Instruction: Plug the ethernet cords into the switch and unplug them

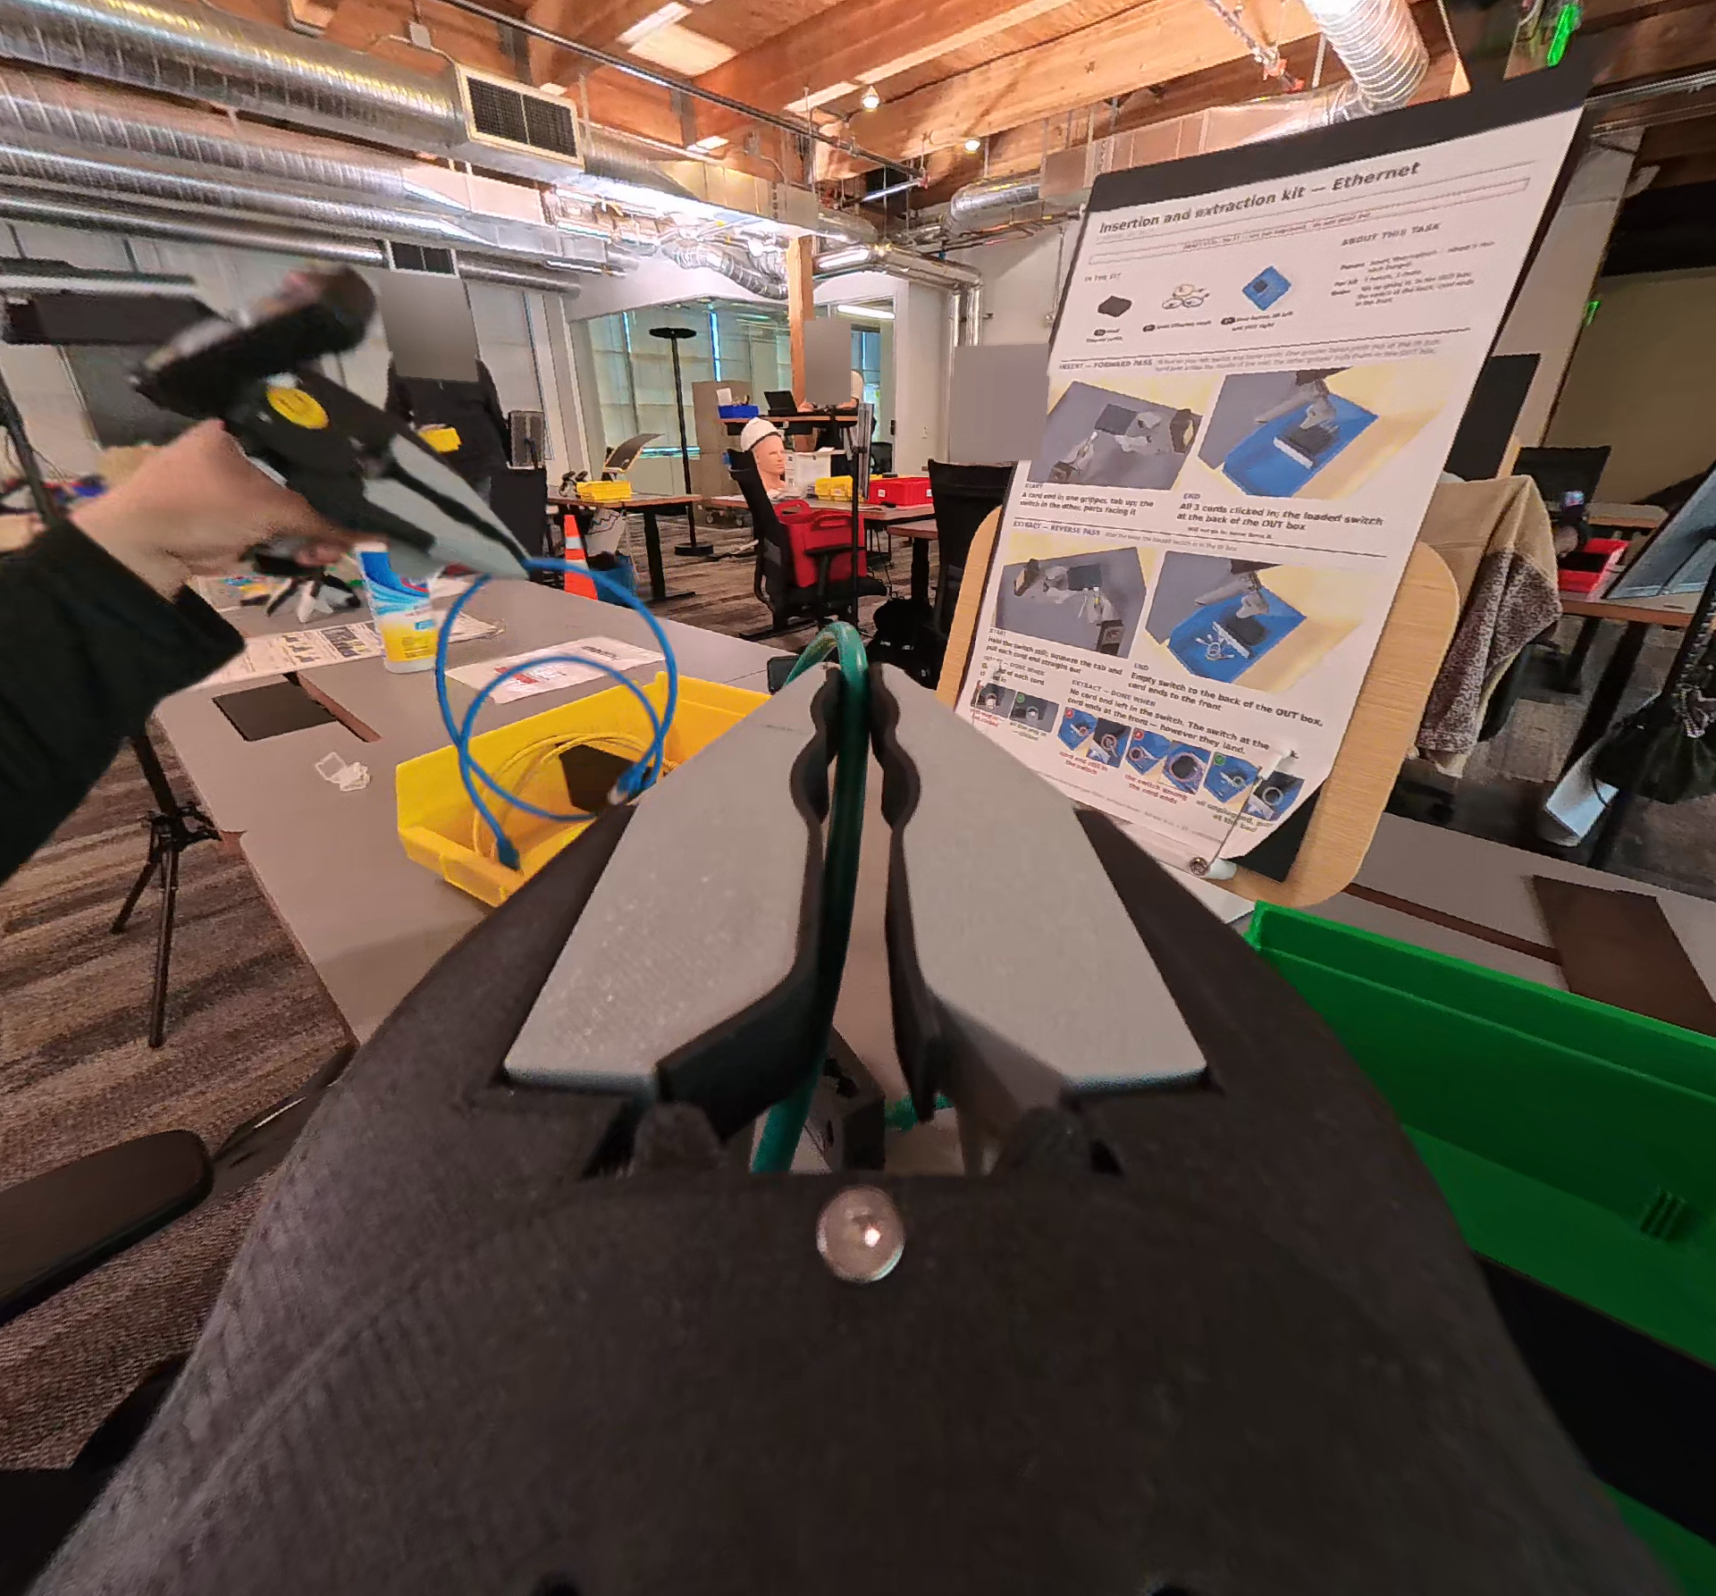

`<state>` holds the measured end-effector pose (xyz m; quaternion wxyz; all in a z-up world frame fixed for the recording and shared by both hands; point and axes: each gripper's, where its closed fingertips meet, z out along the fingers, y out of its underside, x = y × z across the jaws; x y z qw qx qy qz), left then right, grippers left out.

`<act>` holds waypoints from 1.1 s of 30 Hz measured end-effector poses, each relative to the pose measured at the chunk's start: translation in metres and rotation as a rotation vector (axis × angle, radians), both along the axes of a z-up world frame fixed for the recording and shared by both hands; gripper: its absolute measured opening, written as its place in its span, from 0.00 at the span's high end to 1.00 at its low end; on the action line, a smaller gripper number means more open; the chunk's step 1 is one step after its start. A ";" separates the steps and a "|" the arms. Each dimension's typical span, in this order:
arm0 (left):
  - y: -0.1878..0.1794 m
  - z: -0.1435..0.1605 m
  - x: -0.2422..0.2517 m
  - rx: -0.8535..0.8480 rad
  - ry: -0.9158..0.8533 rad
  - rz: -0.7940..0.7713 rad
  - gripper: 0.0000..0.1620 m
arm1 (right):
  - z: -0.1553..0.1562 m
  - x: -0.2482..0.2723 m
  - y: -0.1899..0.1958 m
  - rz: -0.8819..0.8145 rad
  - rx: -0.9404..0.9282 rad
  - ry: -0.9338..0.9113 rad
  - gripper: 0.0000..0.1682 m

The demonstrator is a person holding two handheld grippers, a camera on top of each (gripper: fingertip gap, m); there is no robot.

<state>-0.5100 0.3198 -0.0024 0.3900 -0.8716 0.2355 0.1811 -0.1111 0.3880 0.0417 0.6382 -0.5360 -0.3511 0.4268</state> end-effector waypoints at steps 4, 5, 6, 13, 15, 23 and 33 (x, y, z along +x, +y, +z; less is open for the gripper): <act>-0.001 -0.071 -0.022 -0.207 -0.093 0.077 0.97 | 0.002 0.003 -0.002 -0.010 0.013 -0.007 0.99; 0.003 -0.075 -0.034 -0.190 -0.079 0.130 0.95 | 0.002 0.002 -0.003 -0.005 0.013 -0.008 0.99; 0.005 -0.076 -0.043 -0.166 -0.077 0.174 0.90 | 0.002 0.001 -0.004 0.003 0.011 -0.013 0.99; -0.009 -0.034 0.029 0.173 -0.181 0.128 0.81 | -0.037 -0.032 0.008 -0.025 -0.035 -0.231 0.99; -0.017 -0.048 0.107 0.147 -0.273 -0.084 0.81 | -0.043 -0.040 0.010 -0.042 -0.042 -0.258 0.99; -0.017 -0.167 0.326 -0.057 -0.179 -0.578 0.78 | -0.047 -0.060 -0.002 0.048 -0.090 -0.228 0.99; 0.014 -0.175 0.396 -0.055 -0.413 -0.665 0.73 | -0.037 -0.062 -0.020 0.114 -0.070 -0.194 0.99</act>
